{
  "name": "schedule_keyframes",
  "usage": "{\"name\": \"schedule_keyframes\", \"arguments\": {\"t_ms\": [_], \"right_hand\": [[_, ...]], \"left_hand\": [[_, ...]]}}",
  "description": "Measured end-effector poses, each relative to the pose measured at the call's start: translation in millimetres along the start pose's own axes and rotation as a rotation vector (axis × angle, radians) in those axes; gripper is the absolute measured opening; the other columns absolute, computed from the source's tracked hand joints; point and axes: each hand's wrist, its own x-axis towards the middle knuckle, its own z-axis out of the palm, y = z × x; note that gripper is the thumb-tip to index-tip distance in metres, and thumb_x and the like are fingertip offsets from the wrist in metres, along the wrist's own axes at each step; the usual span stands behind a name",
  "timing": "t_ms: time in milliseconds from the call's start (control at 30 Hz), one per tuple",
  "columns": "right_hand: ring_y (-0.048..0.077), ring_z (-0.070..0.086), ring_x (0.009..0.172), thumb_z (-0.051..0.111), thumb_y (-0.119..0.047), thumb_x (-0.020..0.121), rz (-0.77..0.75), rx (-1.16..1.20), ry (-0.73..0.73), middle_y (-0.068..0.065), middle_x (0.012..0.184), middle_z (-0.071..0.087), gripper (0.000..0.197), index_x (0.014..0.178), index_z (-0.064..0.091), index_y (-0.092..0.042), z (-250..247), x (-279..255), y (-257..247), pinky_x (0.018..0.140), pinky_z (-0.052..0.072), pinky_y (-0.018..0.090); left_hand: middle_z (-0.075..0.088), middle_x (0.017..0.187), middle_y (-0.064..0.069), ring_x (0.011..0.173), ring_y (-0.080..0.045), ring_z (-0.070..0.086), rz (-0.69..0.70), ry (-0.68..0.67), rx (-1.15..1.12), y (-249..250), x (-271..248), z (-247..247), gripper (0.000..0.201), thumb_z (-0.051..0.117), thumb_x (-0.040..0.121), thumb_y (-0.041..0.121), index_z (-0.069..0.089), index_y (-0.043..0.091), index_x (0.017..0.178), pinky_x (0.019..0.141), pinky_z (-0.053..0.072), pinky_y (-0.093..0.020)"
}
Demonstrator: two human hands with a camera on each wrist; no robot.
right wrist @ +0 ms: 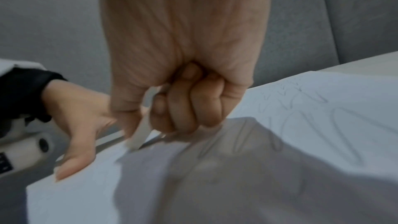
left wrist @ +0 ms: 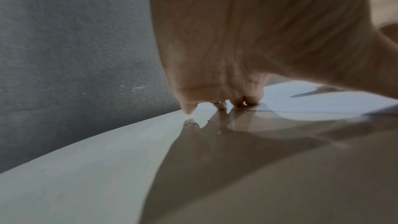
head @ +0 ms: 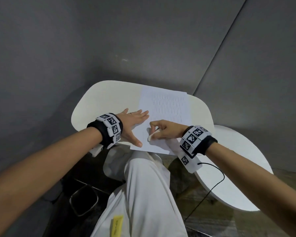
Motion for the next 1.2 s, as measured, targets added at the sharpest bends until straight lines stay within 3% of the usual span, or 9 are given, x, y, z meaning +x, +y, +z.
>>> {"name": "schedule_keyframes", "arguments": {"t_ms": [100,333,467,567,700,833,967,1100,1200], "right_hand": [[0.001,0.047,0.050,0.065,-0.016,0.085,-0.030,-0.101,0.222,-0.016,0.064,0.054,0.027,0.073,0.042,-0.022,4,2,2,0.058,0.036,0.020],[0.006,0.040,0.054,0.063,-0.017,0.086,-0.007,-0.121,0.288,-0.012,0.064,0.049,0.022,0.078,0.042,-0.016,5,4,-2,0.057,0.032,0.024],[0.010,0.036,0.050,0.065,-0.018,0.084,-0.010,-0.124,0.079,0.002,0.063,0.050,0.028,0.070,0.041,-0.020,8,4,-5,0.053,0.030,0.023],[0.007,0.042,0.053,0.064,-0.016,0.084,-0.003,-0.110,0.227,-0.004,0.068,0.052,0.028,0.070,0.040,-0.023,8,8,-7,0.057,0.034,0.024],[0.002,0.041,0.046,0.065,-0.014,0.083,-0.013,-0.126,0.059,-0.009,0.059,0.051,0.025,0.072,0.043,-0.017,16,8,-9,0.053,0.032,0.018],[0.013,0.050,0.062,0.064,-0.015,0.085,-0.035,-0.100,0.262,-0.003,0.081,0.059,0.025,0.074,0.042,-0.020,14,15,-9,0.063,0.040,0.026],[0.002,0.042,0.044,0.066,-0.011,0.083,-0.034,-0.109,0.076,-0.011,0.057,0.052,0.026,0.069,0.045,-0.019,14,17,-13,0.051,0.033,0.014],[0.005,0.046,0.054,0.063,-0.014,0.084,-0.047,-0.126,0.257,-0.006,0.070,0.057,0.020,0.078,0.044,-0.018,13,24,-14,0.057,0.038,0.021],[-0.001,0.044,0.044,0.064,-0.013,0.084,-0.035,-0.153,0.058,-0.018,0.051,0.052,0.020,0.078,0.045,-0.016,15,20,-20,0.049,0.032,0.010]], "left_hand": [[-0.026,0.156,0.013,0.145,-0.007,-0.019,-0.025,-0.003,-0.002,0,0,-1,0.127,0.055,0.065,0.085,-0.016,0.026,0.152,0.116,-0.012,-0.052],[-0.025,0.156,0.014,0.145,-0.007,-0.018,-0.045,-0.005,-0.006,-1,2,-3,0.127,0.055,0.065,0.085,-0.016,0.026,0.152,0.116,-0.012,-0.051],[-0.026,0.156,0.013,0.145,-0.007,-0.019,-0.044,-0.012,-0.001,-1,3,-3,0.129,0.057,0.064,0.085,-0.017,0.025,0.152,0.116,-0.011,-0.053],[-0.026,0.156,0.013,0.145,-0.007,-0.021,-0.039,-0.009,-0.006,0,2,-3,0.133,0.059,0.062,0.084,-0.018,0.023,0.151,0.116,-0.011,-0.053],[-0.027,0.156,0.012,0.145,-0.008,-0.021,-0.045,-0.006,0.004,1,1,-2,0.134,0.059,0.061,0.084,-0.018,0.023,0.152,0.116,-0.011,-0.053],[-0.025,0.157,0.010,0.145,-0.008,-0.021,-0.036,0.018,-0.017,2,1,0,0.134,0.062,0.059,0.084,-0.014,0.023,0.153,0.115,-0.012,-0.052],[-0.024,0.158,0.011,0.145,-0.008,-0.021,-0.045,0.029,-0.033,3,0,1,0.131,0.064,0.061,0.080,-0.010,0.025,0.153,0.115,-0.012,-0.051],[-0.022,0.158,0.012,0.144,-0.007,-0.021,-0.019,0.055,-0.069,1,0,1,0.122,0.067,0.059,0.079,0.003,0.032,0.152,0.114,-0.014,-0.053],[-0.022,0.158,0.013,0.145,-0.006,-0.020,-0.036,0.046,-0.052,1,1,2,0.129,0.067,0.059,0.079,-0.007,0.029,0.153,0.116,-0.013,-0.052]]}}
